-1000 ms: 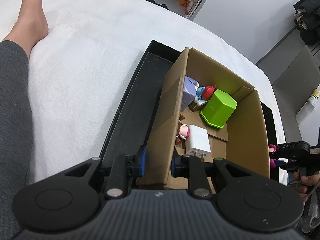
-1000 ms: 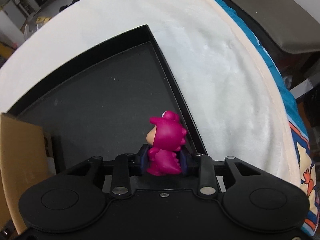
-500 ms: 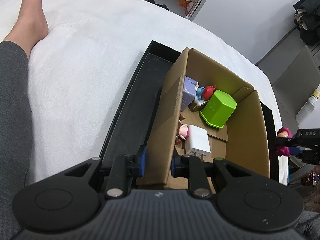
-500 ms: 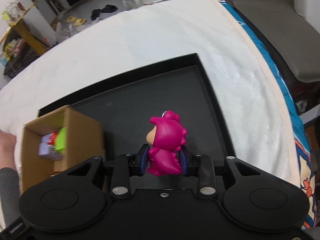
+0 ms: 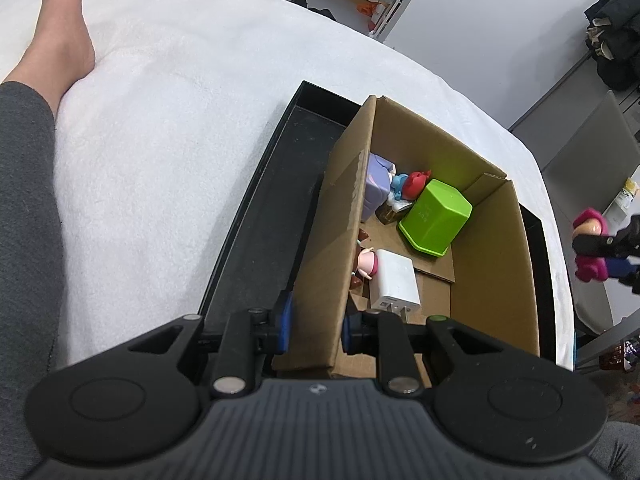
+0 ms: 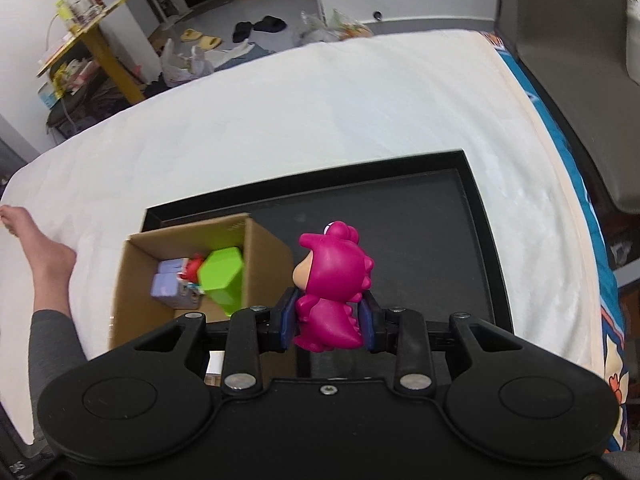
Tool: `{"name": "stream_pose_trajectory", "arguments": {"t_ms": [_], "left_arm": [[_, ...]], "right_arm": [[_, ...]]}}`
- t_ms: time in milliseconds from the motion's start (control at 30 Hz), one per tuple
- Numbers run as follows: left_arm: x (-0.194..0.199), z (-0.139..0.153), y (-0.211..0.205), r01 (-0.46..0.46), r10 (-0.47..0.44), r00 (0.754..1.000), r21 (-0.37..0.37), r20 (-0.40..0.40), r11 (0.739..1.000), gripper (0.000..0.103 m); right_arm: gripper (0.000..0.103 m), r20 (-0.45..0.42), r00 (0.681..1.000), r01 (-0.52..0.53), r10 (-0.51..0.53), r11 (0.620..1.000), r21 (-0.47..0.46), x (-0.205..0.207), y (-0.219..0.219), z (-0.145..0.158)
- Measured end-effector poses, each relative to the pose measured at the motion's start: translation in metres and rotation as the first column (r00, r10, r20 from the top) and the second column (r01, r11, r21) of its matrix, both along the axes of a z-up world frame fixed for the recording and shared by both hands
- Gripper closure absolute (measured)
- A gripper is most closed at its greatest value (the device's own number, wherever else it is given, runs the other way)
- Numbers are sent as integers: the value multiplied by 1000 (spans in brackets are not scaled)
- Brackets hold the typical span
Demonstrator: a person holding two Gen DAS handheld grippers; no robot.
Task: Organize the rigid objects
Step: 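Carry the pink figure over the box and lower it inside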
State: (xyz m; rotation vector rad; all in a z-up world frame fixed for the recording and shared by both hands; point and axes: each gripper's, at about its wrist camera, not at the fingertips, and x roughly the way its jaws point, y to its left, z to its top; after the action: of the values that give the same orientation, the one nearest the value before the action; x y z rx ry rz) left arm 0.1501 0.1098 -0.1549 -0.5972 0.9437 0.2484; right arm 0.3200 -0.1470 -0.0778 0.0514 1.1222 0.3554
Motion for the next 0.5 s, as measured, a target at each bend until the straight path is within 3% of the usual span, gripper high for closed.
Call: {"name": "stream_pose_trajectory", "arguments": {"t_ms": [500], "left_arm": [[0, -1, 4, 19, -19, 1000, -32, 7, 999, 81]], "right_arm": [[71, 38, 997, -65, 66, 998, -23, -20, 45, 19]]}}
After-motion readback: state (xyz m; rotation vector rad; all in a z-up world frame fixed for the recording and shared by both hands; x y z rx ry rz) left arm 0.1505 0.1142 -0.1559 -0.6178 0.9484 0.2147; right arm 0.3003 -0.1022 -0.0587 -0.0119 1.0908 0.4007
